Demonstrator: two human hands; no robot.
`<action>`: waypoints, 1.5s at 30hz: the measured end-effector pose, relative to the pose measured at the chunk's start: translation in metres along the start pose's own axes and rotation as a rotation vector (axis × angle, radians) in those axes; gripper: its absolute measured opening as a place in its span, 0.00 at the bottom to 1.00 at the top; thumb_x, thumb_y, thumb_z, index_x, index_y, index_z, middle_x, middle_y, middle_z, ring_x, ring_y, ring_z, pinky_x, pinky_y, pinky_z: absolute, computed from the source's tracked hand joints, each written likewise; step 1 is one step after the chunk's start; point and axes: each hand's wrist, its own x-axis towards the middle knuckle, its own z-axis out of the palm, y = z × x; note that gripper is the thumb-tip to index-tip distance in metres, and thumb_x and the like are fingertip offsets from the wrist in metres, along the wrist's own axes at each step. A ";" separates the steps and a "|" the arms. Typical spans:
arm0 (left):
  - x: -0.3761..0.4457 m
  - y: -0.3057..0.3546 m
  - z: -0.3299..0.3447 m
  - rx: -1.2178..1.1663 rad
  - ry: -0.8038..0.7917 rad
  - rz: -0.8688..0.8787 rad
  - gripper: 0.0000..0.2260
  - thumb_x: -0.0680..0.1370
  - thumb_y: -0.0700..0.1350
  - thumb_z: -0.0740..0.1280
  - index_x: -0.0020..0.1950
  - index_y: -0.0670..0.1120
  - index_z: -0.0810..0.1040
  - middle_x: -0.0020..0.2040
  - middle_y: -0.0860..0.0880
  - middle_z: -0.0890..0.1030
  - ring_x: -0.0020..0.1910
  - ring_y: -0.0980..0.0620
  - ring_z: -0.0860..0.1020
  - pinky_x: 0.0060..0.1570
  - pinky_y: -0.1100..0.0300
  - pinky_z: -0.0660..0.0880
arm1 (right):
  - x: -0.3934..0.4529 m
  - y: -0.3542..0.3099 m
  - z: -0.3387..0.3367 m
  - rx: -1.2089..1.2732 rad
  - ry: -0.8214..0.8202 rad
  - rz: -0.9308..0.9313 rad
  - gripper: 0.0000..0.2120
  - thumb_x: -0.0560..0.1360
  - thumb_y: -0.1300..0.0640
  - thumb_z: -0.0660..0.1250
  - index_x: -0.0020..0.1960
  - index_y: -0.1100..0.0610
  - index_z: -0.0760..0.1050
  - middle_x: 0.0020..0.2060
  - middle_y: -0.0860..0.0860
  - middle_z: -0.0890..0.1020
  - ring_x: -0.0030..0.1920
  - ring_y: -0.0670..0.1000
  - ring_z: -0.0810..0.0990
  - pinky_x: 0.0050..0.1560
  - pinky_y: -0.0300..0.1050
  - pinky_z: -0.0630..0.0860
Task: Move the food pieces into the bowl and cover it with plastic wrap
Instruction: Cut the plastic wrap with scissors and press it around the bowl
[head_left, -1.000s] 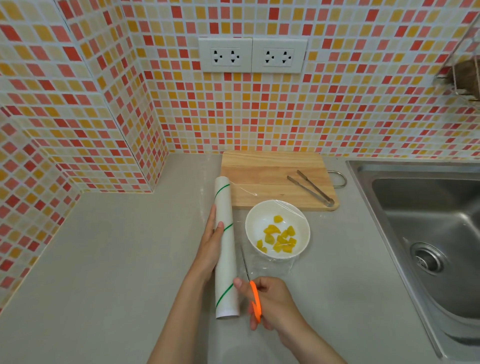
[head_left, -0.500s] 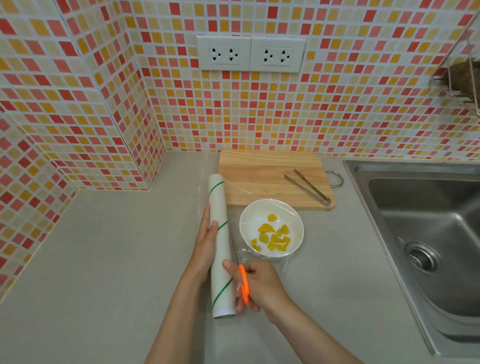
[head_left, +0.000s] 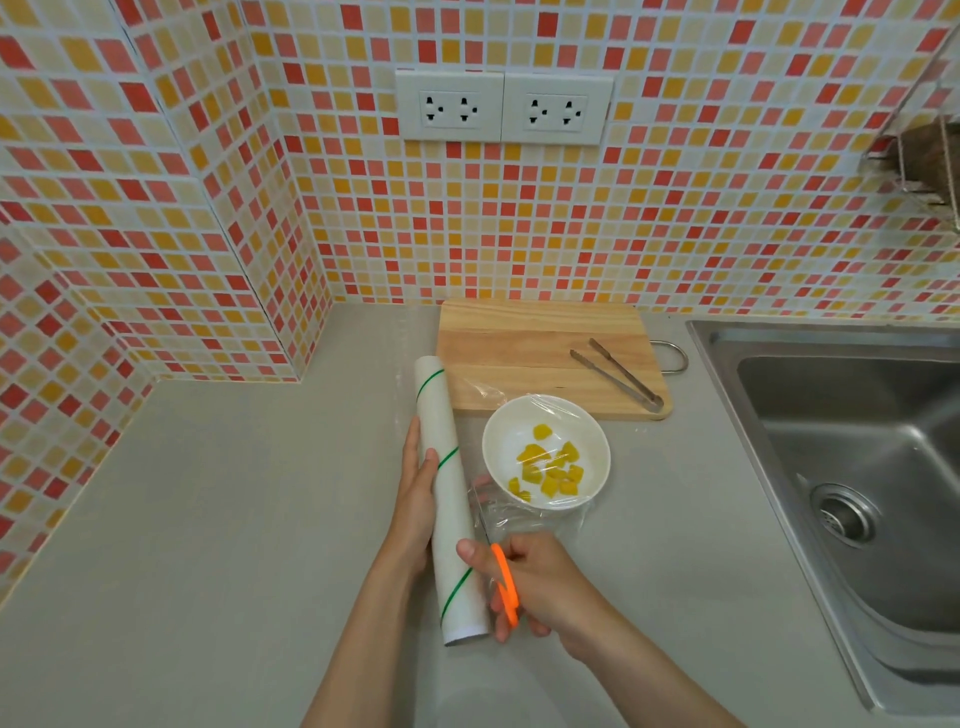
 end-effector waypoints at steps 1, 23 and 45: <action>0.000 -0.001 0.002 -0.019 -0.012 -0.007 0.17 0.82 0.49 0.56 0.63 0.73 0.63 0.74 0.53 0.66 0.67 0.42 0.72 0.66 0.38 0.69 | -0.002 0.000 -0.002 -0.016 -0.003 0.008 0.22 0.63 0.35 0.71 0.32 0.53 0.70 0.23 0.49 0.76 0.23 0.51 0.79 0.18 0.32 0.56; -0.003 -0.010 0.011 -0.049 -0.068 0.032 0.19 0.82 0.47 0.54 0.71 0.63 0.59 0.66 0.51 0.73 0.46 0.55 0.83 0.38 0.61 0.79 | 0.035 -0.023 -0.008 0.129 0.125 -0.045 0.23 0.63 0.38 0.73 0.27 0.56 0.70 0.19 0.53 0.75 0.18 0.51 0.78 0.16 0.32 0.57; -0.005 -0.005 0.010 0.008 -0.091 -0.010 0.21 0.83 0.46 0.52 0.74 0.61 0.56 0.72 0.45 0.70 0.68 0.42 0.72 0.69 0.42 0.66 | 0.078 -0.059 -0.016 0.166 0.112 0.012 0.26 0.64 0.35 0.71 0.36 0.59 0.72 0.17 0.52 0.77 0.21 0.52 0.80 0.18 0.31 0.60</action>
